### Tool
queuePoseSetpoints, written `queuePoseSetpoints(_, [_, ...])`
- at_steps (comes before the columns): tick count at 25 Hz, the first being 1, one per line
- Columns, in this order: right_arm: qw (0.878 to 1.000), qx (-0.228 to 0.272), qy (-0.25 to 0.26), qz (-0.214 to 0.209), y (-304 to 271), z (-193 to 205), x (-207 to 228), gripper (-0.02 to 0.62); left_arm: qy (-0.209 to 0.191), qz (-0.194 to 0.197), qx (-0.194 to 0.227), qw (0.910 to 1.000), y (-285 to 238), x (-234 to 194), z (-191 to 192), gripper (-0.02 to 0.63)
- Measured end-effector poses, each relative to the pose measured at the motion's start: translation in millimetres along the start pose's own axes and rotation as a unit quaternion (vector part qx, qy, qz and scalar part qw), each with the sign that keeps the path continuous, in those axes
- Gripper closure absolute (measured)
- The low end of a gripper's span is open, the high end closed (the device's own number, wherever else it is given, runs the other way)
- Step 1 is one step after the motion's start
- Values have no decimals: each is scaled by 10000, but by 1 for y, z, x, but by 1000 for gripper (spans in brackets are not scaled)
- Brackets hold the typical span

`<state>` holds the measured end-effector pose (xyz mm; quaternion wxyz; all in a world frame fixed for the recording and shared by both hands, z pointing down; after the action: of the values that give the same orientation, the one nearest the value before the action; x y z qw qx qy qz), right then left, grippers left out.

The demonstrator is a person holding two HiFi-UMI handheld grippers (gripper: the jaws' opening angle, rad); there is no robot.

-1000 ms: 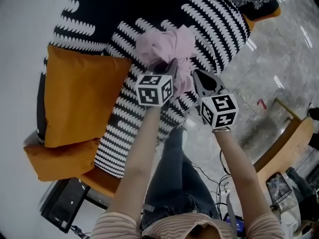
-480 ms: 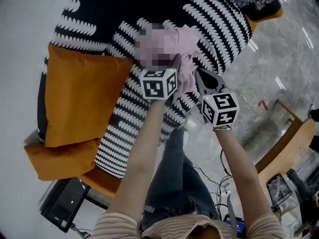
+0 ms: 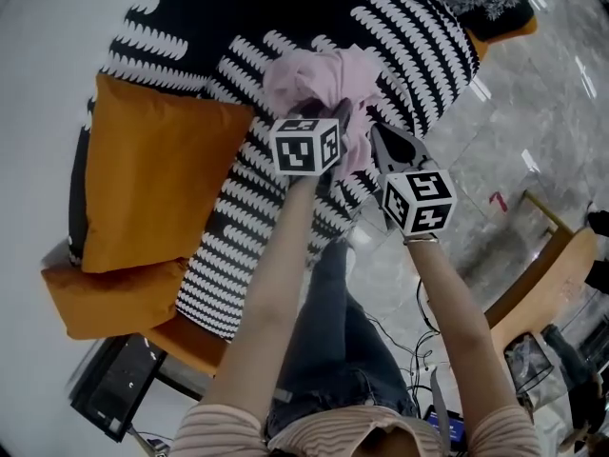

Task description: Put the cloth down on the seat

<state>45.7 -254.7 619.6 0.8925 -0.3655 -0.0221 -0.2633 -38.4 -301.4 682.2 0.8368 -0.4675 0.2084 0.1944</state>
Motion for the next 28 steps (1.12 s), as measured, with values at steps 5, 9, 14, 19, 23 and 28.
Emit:
queuePoseSetpoints(5, [9996,245,148,30,6,-14,2,587,-28,-286,189,9994,7,-4,-4,379])
queuePoseSetpoints(9, [9997,225,28,31,14,-9,6,588,18,-501,82,9987,9,-6,5,348])
queuePoseSetpoints(14, [9989,462,30,29,29,-11,2,588,-102,-591,311,9977,34,-3,6,348])
queuePoseSetpoints(19, [9983,575,92,47,44,-22,-5,588,-116,-514,579,9969,64,3,7,374])
queuePoseSetpoints(23, [9975,702,102,41,57,-28,-12,588,-154,-484,819,9953,89,9,3,438])
queuePoseSetpoints(28, [9966,813,116,78,78,-34,-16,588,-240,-430,1086,9929,117,23,-3,510])
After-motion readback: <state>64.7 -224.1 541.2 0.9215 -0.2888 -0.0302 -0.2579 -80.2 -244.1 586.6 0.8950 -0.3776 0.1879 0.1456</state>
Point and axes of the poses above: the fingertips, and each gripper's own axes: y backward along the fingers, x to its right, z out of its underside, the point moved 2 cm from there along y, backward along the fingers, and after that the axes turned 7 degrees about y, right-handed, at the moved point
